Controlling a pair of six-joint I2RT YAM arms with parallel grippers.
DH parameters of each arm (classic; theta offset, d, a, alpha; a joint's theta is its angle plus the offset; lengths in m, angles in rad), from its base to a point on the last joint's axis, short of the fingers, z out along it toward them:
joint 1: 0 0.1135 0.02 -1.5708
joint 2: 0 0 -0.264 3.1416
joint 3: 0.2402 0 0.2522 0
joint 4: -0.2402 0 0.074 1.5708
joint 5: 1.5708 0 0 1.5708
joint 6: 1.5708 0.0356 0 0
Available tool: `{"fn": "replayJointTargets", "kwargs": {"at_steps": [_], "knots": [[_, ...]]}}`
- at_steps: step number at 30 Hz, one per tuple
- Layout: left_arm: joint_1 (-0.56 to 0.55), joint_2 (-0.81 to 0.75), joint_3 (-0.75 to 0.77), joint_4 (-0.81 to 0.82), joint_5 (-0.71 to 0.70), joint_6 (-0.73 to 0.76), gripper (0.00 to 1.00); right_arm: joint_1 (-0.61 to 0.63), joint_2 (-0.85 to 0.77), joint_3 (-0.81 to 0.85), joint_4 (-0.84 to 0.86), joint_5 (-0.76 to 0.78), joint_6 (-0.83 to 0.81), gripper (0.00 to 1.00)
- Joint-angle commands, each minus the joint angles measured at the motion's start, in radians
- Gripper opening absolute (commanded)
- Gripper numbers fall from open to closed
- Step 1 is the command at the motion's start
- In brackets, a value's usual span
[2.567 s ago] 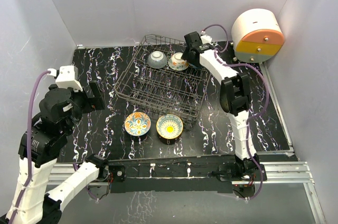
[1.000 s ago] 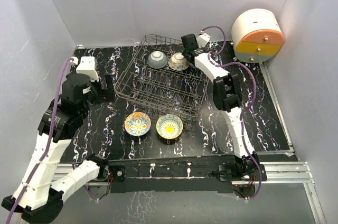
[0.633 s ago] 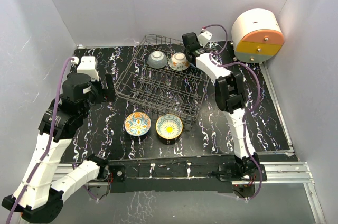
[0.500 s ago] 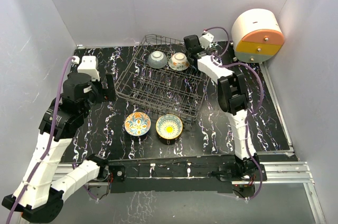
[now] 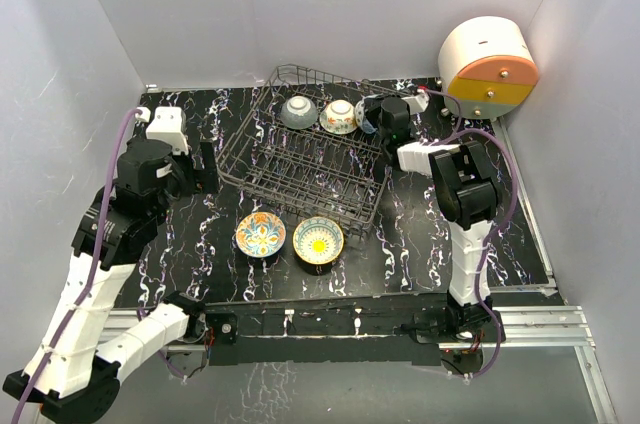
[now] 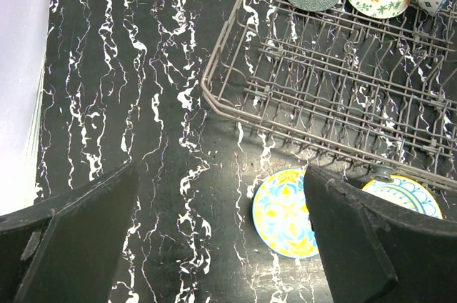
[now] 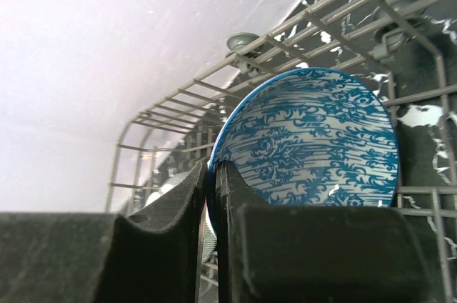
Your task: Load the bowls into the dish rack
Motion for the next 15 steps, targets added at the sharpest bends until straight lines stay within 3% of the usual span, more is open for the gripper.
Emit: {"fn": "replayJointTargets", "kwargs": {"at_steps": [1, 7, 15], "knots": [[-0.003, -0.015, 0.030, -0.018, 0.003, 0.015, 0.97, -0.023, -0.016, -0.053, 0.421, -0.106, 0.210, 0.08], [-0.003, -0.016, 0.031, -0.015, -0.001, 0.015, 0.97, -0.044, 0.081, -0.116, 0.618, -0.150, 0.451, 0.08], [-0.003, -0.009, 0.027, -0.002, 0.006, 0.017, 0.97, -0.058, 0.117, -0.261, 0.629, -0.152, 0.666, 0.08]]}}
